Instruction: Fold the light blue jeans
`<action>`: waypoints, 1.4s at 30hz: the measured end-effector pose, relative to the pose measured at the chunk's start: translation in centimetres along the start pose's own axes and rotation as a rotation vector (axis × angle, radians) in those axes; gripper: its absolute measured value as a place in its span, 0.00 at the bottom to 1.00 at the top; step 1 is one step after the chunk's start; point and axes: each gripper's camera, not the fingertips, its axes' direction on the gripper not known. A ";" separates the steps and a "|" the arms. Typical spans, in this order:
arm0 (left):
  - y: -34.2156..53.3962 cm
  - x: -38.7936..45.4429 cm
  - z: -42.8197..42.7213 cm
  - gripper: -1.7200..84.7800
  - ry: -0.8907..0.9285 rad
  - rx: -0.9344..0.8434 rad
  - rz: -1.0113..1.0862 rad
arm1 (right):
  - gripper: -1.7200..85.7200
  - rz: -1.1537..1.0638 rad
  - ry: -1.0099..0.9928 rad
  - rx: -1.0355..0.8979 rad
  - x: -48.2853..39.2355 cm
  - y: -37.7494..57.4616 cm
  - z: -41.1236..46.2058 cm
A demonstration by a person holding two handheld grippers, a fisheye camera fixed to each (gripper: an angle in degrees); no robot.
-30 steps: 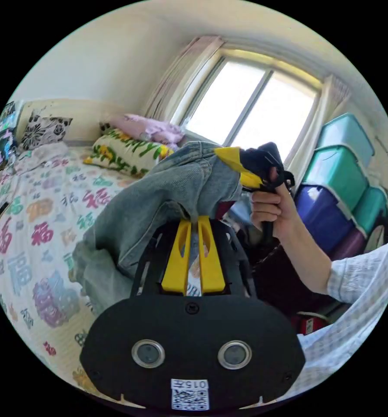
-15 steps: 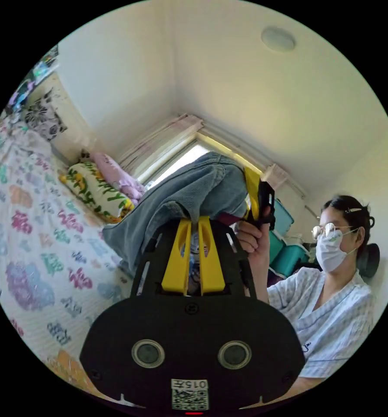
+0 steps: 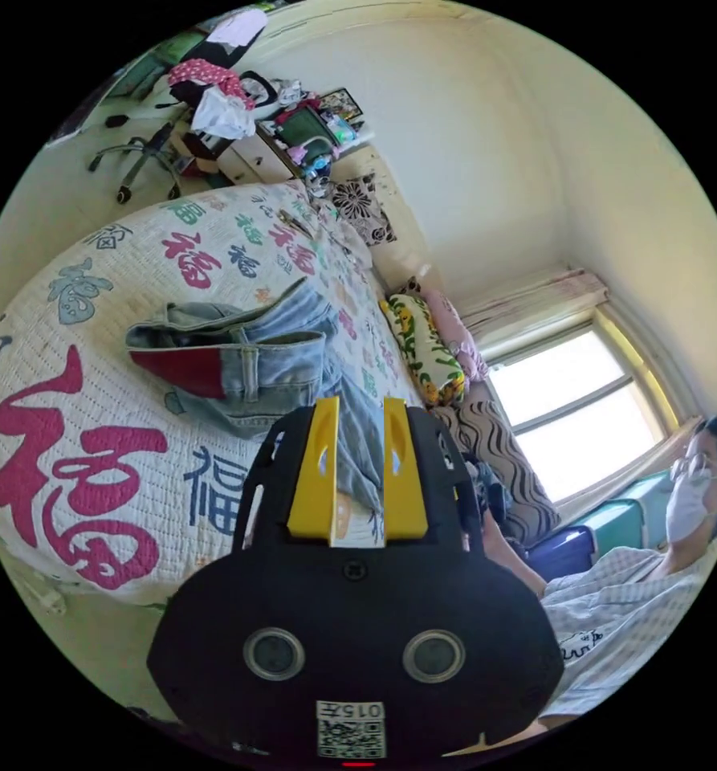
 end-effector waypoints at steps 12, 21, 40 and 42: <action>-4.0 3.6 10.9 0.05 -0.437 -0.302 0.254 | 0.14 0.473 -0.071 0.124 17.2 -4.1 -8.3; 1.0 1.1 2.3 0.02 -0.782 -0.397 0.147 | 0.14 0.449 -0.119 0.116 19.4 -4.9 -13.7; 2.1 -8.7 -2.0 0.08 -0.143 0.065 -0.411 | 0.04 0.454 -0.228 0.139 21.6 -7.0 -21.5; 1.6 -8.9 -3.3 0.02 -0.067 0.125 -0.362 | 0.03 0.426 -0.246 0.145 20.7 -7.4 -22.8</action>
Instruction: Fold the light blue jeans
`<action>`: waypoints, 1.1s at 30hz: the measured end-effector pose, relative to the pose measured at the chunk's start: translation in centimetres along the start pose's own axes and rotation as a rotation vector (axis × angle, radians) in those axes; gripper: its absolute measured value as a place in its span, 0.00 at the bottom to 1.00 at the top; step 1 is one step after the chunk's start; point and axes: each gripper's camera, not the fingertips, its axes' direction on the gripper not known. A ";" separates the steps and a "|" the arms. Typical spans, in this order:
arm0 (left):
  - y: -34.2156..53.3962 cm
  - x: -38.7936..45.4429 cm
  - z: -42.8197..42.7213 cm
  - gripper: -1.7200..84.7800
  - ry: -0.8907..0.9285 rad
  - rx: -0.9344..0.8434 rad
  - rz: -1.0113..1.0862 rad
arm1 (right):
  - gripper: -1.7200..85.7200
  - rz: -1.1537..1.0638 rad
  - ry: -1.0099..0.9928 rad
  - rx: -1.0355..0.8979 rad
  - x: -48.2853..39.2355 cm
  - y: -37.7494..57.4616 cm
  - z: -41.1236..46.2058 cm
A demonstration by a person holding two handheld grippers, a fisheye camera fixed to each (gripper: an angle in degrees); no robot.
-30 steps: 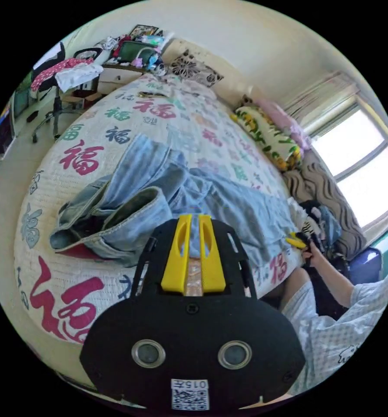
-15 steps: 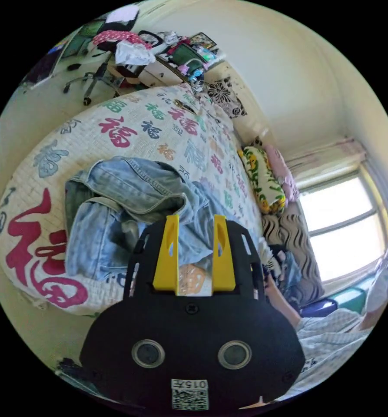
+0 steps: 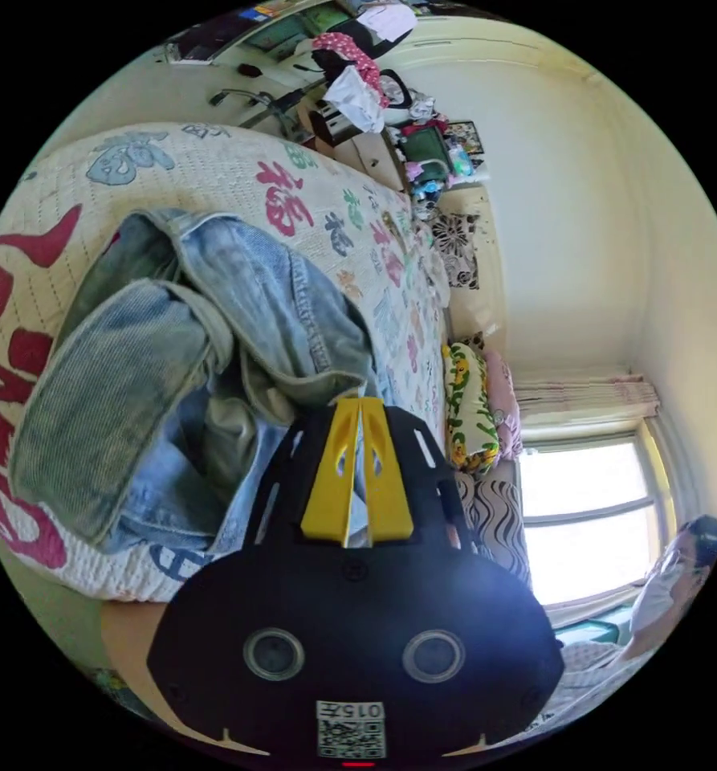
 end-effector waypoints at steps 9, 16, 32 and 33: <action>-2.3 3.7 -4.0 0.06 -0.041 -0.162 0.196 | 0.02 -0.213 0.177 -0.065 -8.4 -1.3 -2.6; 3.4 -0.7 -5.3 0.17 -0.062 -0.015 -0.032 | 0.02 -0.078 0.046 -0.025 -5.3 1.2 -3.9; 6.4 -7.5 -5.8 0.14 0.123 0.312 -0.504 | 0.02 -0.037 0.039 0.000 -7.3 3.5 -5.9; 6.5 -7.7 -5.8 0.14 0.130 0.335 -0.522 | 0.02 -0.040 0.048 -0.001 -7.5 3.6 -5.9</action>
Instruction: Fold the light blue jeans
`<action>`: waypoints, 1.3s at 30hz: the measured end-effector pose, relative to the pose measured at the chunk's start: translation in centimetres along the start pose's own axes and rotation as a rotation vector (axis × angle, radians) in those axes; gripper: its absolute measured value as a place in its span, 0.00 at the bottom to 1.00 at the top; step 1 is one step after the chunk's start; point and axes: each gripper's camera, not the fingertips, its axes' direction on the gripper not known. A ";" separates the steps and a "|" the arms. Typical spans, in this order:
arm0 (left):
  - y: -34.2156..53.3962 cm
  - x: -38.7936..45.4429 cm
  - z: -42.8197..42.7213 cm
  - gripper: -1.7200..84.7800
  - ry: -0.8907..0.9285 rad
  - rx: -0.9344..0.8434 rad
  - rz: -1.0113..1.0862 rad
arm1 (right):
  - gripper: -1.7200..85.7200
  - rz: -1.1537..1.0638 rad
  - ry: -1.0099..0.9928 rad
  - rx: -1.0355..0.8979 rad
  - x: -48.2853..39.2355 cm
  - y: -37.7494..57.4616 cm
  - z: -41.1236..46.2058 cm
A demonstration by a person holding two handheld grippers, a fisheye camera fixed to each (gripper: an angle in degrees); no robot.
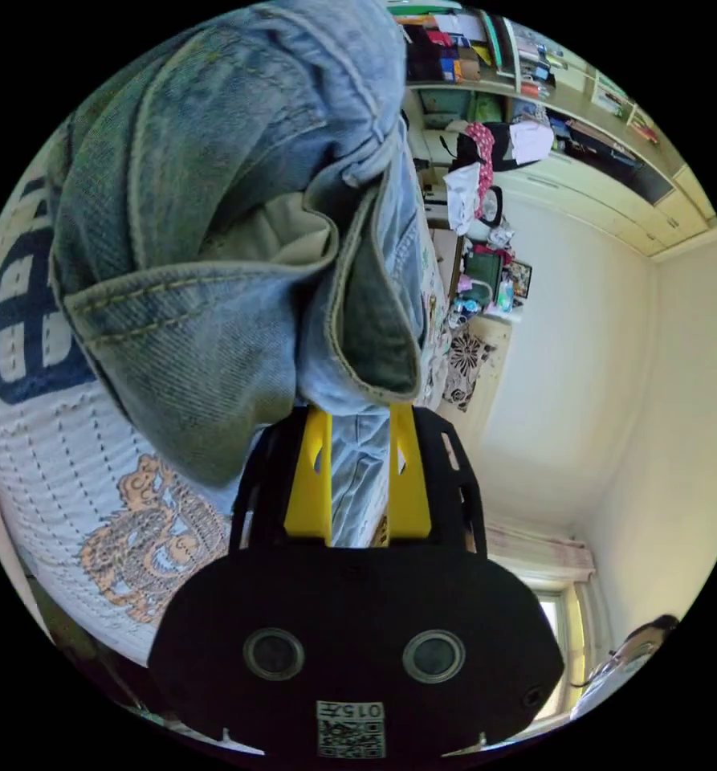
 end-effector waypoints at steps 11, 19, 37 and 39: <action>-1.9 6.3 -5.7 0.04 0.138 0.066 0.358 | 0.02 -0.117 -0.039 0.036 -4.8 0.6 -3.4; -11.5 21.4 0.8 0.05 0.057 0.018 0.686 | 0.03 -0.274 -0.008 0.049 -17.6 -12.1 -1.5; -8.9 7.3 -14.9 0.15 -0.427 -0.132 0.530 | 0.13 0.088 0.238 0.185 -4.2 4.0 -13.0; -9.1 5.0 -16.2 0.15 -0.402 -0.131 0.447 | 0.13 0.164 0.231 0.231 -1.9 6.1 -15.0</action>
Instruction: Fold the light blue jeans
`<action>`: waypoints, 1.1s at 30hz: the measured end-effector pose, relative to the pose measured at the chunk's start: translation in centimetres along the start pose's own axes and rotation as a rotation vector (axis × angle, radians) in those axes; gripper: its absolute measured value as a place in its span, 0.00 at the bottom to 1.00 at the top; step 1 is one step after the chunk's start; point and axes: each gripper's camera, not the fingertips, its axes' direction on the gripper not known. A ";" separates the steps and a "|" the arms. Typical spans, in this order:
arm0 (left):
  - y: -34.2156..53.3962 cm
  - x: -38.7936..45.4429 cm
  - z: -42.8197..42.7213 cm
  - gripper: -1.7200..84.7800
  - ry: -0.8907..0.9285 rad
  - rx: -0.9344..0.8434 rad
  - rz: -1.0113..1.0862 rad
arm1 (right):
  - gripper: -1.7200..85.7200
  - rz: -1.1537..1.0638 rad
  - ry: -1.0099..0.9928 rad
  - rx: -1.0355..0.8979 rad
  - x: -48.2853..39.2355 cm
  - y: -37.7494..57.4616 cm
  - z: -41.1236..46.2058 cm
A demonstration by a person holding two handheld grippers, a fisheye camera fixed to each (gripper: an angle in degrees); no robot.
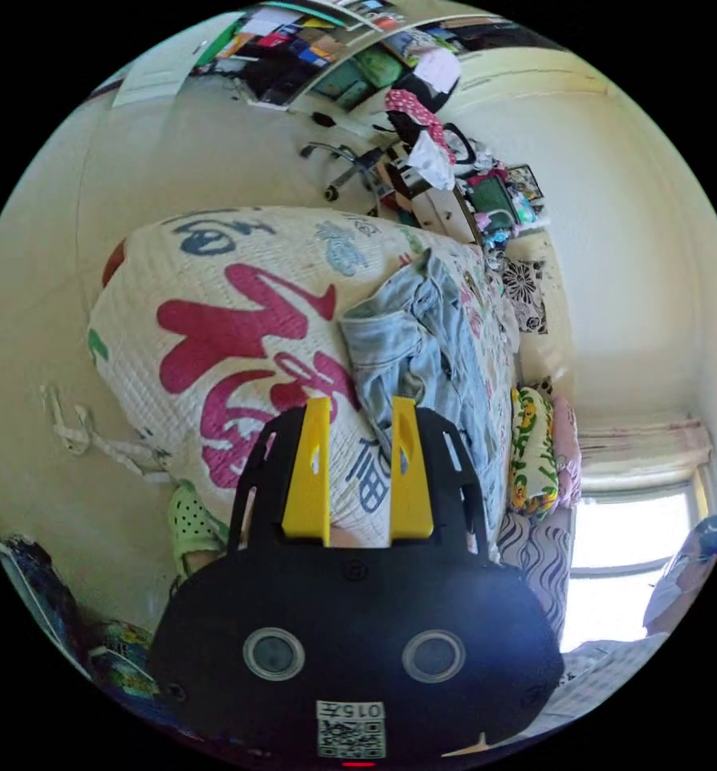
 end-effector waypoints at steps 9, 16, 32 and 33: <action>-2.0 0.7 7.6 0.17 0.182 -0.138 -0.067 | 0.13 0.130 -0.190 0.021 2.7 -3.3 -0.4; -2.4 1.6 8.8 0.03 0.025 -0.117 -0.055 | 0.02 0.100 -0.036 0.003 0.2 -6.1 -2.1; 2.6 -0.5 10.3 0.06 0.046 -0.088 -0.003 | 0.04 -0.008 0.126 -0.122 -1.4 -9.4 -3.5; 2.8 -0.5 10.4 0.06 0.040 -0.092 -0.004 | 0.04 -0.009 0.141 -0.130 -1.5 -9.5 -3.4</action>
